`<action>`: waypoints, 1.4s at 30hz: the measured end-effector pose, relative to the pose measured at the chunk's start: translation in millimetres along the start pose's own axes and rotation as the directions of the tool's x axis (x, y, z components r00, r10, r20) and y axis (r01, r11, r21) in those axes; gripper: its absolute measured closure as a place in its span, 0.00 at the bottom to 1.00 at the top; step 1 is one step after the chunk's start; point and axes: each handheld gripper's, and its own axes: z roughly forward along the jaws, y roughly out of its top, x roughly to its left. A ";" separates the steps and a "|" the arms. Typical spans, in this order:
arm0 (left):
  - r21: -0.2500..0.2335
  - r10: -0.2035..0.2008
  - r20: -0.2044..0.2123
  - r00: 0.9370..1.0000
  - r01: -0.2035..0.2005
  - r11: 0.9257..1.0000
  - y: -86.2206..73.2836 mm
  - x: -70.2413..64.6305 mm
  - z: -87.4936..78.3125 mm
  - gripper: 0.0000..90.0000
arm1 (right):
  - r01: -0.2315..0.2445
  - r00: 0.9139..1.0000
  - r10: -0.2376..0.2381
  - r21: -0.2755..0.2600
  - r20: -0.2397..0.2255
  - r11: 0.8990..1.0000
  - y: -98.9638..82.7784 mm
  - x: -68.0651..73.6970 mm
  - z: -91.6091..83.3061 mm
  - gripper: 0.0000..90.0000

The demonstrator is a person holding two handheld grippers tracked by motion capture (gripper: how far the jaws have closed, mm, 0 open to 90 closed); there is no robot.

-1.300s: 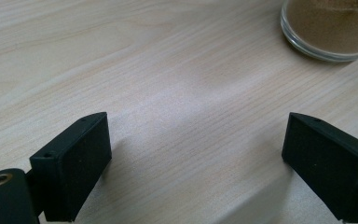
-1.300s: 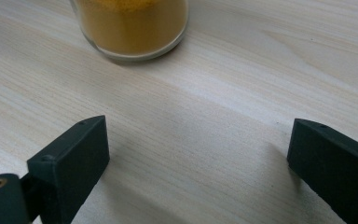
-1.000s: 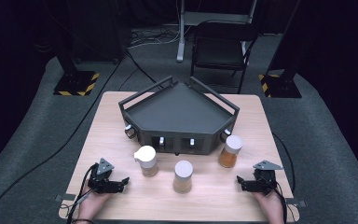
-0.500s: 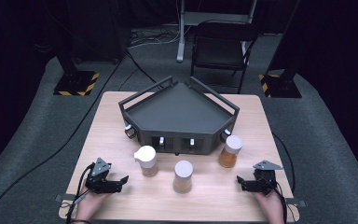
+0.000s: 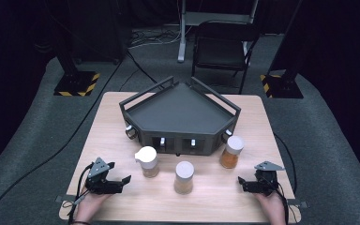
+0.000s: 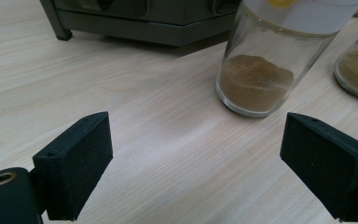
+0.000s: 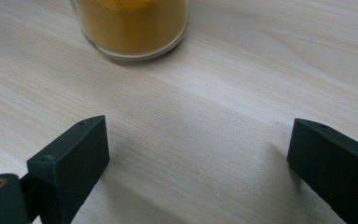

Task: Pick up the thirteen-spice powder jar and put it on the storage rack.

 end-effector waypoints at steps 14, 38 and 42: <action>-0.044 0.017 0.038 0.999 -0.016 0.999 5.4 -5.9 -0.6 0.10 | 0.000 1.000 0.000 0.000 0.000 1.000 0.0 0.1 0.0 0.05; -0.074 0.056 0.080 0.995 -0.050 0.996 25.8 -15.6 18.4 0.10 | 0.000 1.000 0.000 0.000 0.000 1.000 0.0 0.1 0.0 0.05; -0.075 0.062 0.084 0.995 -0.056 0.996 30.7 -16.1 21.4 0.10 | -0.001 1.000 0.001 0.001 0.001 1.000 0.4 0.5 0.4 0.05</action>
